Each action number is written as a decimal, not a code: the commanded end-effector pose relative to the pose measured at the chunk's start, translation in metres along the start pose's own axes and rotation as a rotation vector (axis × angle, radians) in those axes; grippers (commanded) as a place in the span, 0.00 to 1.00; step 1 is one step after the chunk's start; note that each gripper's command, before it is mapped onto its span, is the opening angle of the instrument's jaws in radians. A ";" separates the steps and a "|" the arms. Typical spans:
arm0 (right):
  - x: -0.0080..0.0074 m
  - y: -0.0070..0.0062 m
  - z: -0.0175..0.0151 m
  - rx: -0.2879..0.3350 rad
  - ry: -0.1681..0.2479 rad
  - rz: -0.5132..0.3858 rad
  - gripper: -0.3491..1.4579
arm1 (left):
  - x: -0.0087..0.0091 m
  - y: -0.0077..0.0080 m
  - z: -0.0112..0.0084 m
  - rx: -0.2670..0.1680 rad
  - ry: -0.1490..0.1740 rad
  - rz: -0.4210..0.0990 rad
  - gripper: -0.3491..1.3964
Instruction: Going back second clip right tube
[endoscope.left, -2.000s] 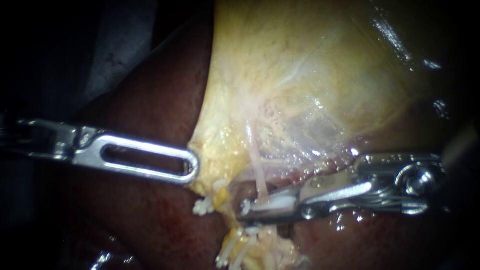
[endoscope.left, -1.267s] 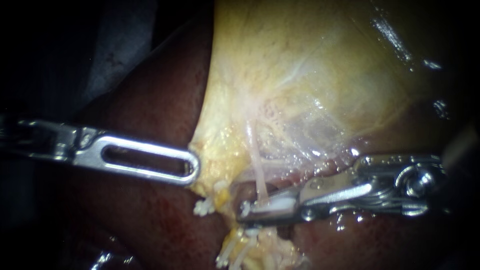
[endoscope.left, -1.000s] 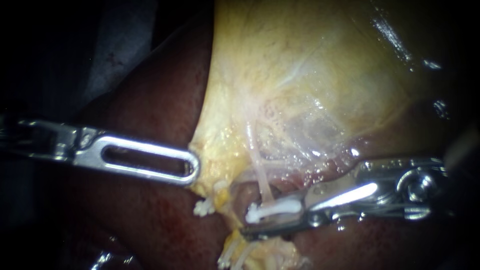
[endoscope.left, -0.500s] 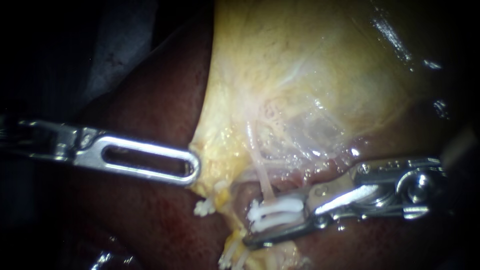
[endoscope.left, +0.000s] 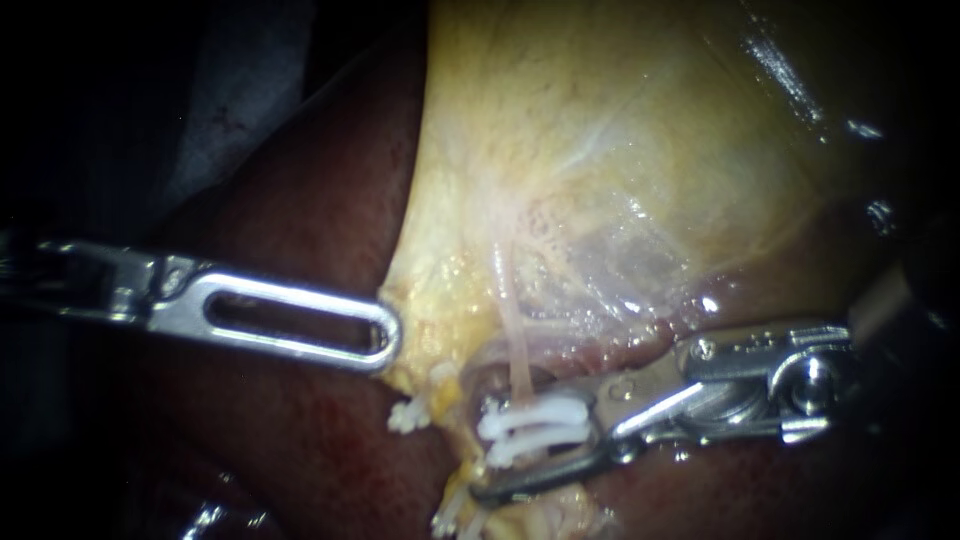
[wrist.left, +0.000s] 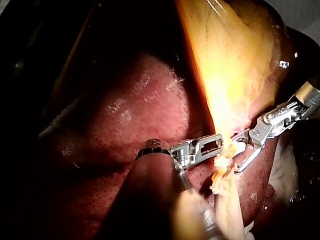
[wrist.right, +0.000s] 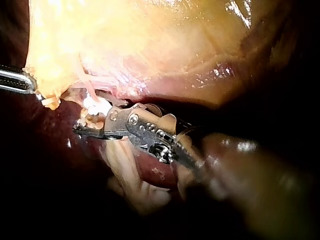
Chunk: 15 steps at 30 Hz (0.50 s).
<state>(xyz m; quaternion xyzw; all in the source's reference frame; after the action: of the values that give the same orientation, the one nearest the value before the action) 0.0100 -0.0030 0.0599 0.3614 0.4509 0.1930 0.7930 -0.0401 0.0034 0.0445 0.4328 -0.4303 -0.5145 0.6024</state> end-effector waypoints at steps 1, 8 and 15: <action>0.0001 0.0001 -0.0002 0.000 0.000 -0.002 0.49 | 0.0000 0.0000 0.0000 0.000 0.000 0.000 0.00; 0.0000 0.0005 -0.0008 0.002 -0.003 -0.073 0.49 | 0.0000 0.0000 0.0000 0.000 0.000 0.000 0.00; 0.0001 0.0004 -0.0019 -0.010 0.004 -0.071 0.49 | 0.0000 0.0000 0.0000 0.000 0.000 0.000 0.00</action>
<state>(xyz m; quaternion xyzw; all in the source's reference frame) 0.0083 -0.0018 0.0594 0.3386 0.4653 0.1673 0.8006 -0.0401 0.0034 0.0445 0.4327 -0.4301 -0.5146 0.6024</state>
